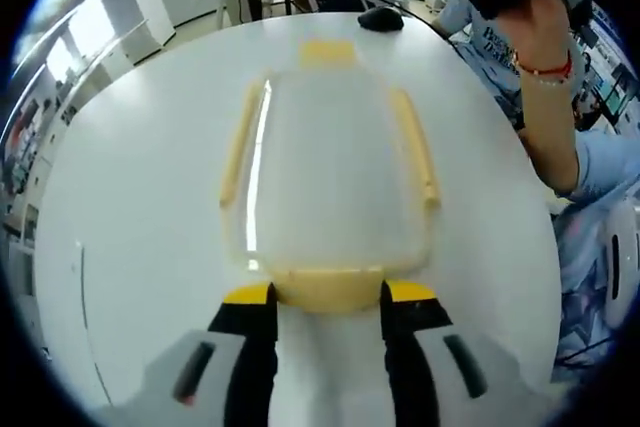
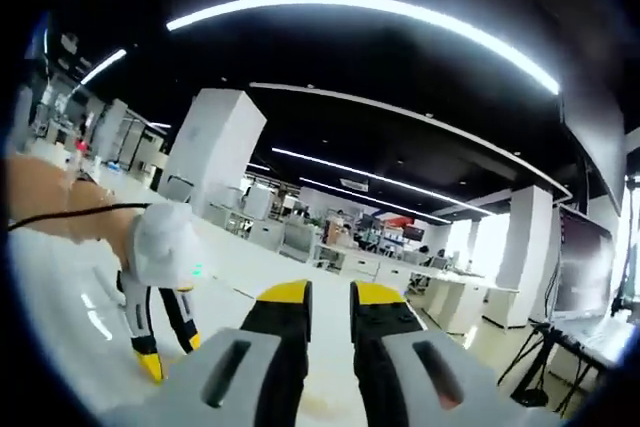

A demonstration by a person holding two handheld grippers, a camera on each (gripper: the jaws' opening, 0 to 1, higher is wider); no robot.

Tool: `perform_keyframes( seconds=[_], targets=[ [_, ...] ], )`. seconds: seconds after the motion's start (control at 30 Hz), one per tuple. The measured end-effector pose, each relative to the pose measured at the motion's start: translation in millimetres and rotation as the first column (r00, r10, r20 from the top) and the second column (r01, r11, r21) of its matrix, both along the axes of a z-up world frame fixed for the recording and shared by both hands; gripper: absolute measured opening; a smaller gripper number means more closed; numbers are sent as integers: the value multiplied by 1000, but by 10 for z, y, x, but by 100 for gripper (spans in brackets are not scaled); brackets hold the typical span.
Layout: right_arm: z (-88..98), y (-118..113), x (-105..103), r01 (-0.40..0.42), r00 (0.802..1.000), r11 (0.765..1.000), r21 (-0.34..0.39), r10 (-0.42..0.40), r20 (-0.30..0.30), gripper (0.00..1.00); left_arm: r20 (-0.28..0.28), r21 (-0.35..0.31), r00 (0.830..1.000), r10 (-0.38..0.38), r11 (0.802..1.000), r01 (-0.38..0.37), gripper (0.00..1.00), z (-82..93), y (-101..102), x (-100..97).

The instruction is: Snap each plastic latch of the storage box into its locked position after aligning the lid with the box until every specified latch is closed and the lid sits flush.

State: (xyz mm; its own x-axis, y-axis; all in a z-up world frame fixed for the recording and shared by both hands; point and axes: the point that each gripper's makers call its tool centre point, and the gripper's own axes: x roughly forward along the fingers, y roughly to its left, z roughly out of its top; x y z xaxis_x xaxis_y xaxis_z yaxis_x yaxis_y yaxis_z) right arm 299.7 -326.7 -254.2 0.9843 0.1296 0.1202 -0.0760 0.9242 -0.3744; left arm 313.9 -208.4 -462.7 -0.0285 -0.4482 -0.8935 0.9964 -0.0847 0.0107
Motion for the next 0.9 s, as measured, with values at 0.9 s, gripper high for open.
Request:
perform_keyframes(
  seconds=[0.9],
  targets=[
    [-2030,-914,-109,-40,571,992,-119,-75,-817,0,1,5,1000,-9,1000,9,40,-6,70,-9]
  ],
)
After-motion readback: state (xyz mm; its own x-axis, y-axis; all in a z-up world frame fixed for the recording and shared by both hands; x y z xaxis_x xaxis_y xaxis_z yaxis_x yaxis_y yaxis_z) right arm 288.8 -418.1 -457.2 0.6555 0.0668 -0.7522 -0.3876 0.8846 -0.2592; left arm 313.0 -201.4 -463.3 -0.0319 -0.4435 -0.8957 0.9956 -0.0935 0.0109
